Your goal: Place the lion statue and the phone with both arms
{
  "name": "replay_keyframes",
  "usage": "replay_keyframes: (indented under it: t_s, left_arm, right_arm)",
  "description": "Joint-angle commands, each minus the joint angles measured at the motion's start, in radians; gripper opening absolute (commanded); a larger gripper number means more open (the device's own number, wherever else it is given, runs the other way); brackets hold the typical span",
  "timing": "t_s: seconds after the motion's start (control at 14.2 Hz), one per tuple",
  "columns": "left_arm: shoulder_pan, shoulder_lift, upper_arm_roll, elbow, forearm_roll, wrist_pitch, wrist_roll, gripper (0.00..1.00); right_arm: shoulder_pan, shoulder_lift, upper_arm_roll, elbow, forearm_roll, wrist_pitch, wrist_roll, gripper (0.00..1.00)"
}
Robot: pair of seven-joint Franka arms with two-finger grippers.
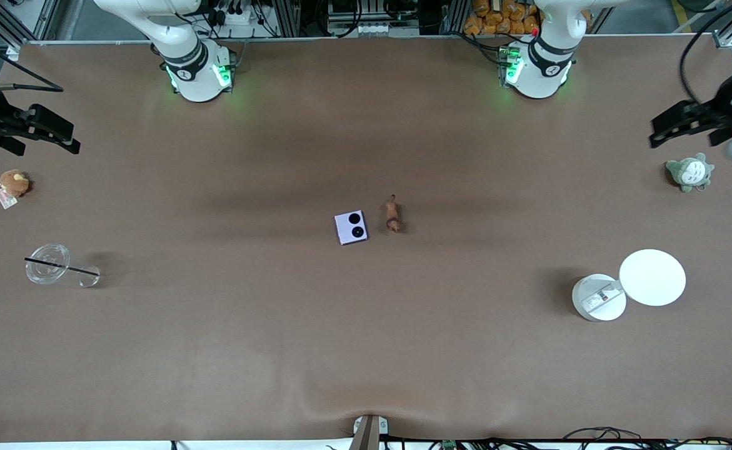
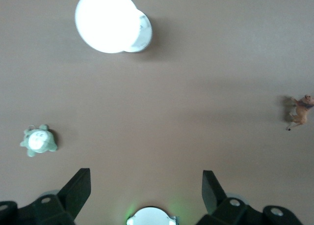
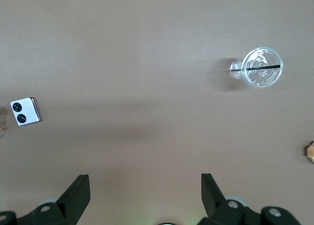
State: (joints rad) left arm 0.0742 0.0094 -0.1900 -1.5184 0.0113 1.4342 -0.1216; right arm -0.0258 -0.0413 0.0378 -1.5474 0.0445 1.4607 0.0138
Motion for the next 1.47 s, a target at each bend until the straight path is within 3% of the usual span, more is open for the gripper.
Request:
replay_keyframes:
  t_s: [0.0,0.21,0.49,0.77,1.05,1.19,1.4]
  left_arm:
    - [-0.027,0.061,-0.075,0.007,-0.01,-0.005,-0.097,1.0]
    - [-0.068,0.162,-0.149,0.003,-0.008,0.055,-0.205,1.0]
    - [-0.224,0.268,-0.157,-0.095,-0.001,0.3,-0.415,1.0]
    - [-0.329,0.401,-0.155,-0.098,0.01,0.444,-0.53,0.98]
    - [-0.407,0.526,-0.152,-0.095,0.054,0.601,-0.639,0.9]
    - [-0.448,0.576,-0.151,-0.092,0.058,0.664,-0.677,0.76]
    - [-0.482,0.613,-0.147,-0.086,0.076,0.699,-0.748,0.73]
  right_arm:
    - [-0.005,0.0,0.01,0.009,-0.014,0.001,0.005,1.0]
    - [-0.005,0.0,0.01,0.007,-0.014,0.004,0.005,1.0]
    - [-0.005,0.0,0.01,0.007,-0.015,0.006,0.005,1.0]
    - [-0.002,0.0,0.01,0.007,-0.015,0.013,0.005,1.0]
    - [0.0,0.0,0.01,0.006,-0.014,0.01,0.005,1.0]
    - [-0.003,0.0,0.01,0.006,-0.014,0.009,0.005,1.0]
    - [-0.005,0.0,0.008,0.006,-0.015,0.013,0.003,1.0]
